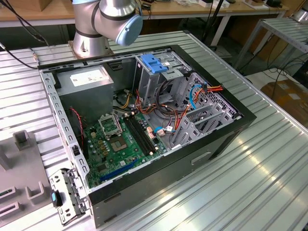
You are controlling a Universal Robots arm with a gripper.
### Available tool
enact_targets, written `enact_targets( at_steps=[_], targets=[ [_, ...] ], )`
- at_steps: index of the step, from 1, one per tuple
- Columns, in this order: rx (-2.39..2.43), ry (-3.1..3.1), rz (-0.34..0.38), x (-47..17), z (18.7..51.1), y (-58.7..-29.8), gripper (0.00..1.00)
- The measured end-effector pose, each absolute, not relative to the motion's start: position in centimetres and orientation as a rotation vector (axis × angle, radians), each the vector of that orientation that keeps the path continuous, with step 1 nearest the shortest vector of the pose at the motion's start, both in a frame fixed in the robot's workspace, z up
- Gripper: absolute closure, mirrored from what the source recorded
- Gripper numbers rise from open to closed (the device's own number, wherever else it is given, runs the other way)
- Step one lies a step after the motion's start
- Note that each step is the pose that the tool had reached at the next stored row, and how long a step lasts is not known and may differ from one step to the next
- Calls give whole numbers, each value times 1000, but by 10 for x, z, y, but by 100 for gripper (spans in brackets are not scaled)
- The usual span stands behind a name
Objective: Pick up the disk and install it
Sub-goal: 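Pick up the disk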
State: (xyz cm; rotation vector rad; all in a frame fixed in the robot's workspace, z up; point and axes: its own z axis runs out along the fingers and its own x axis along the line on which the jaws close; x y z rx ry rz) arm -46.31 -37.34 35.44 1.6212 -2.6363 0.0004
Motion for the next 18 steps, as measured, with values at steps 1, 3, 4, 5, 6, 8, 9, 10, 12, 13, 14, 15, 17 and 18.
enact_targets(
  at_steps=[1, 3, 4, 5, 6, 8, 9, 10, 12, 13, 14, 15, 17, 18],
  targets=[
    [1623, -2637, 3, -463, 354, -373, 89],
    [1639, -2641, 15, -463, 354, -373, 89],
    [1655, -2638, 20, -463, 354, -373, 89],
    [1693, -2624, 29, -463, 354, -373, 89],
    [1727, -2604, 31, -463, 354, -373, 89],
    [1772, -2575, 32, -463, 354, -373, 89],
    [1809, -2550, 33, -463, 354, -373, 89],
    [1831, -2534, 33, -463, 354, -373, 89],
    [1878, -2500, 33, -463, 354, -373, 89],
    [1902, -2482, 34, -463, 354, -373, 89],
    [1924, -2465, 34, -463, 354, -373, 89],
    [1948, -2446, 34, -463, 354, -373, 89],
    [1994, -2410, 34, -463, 354, -373, 89],
    [2028, -2381, 35, -463, 354, -373, 89]
  ],
)
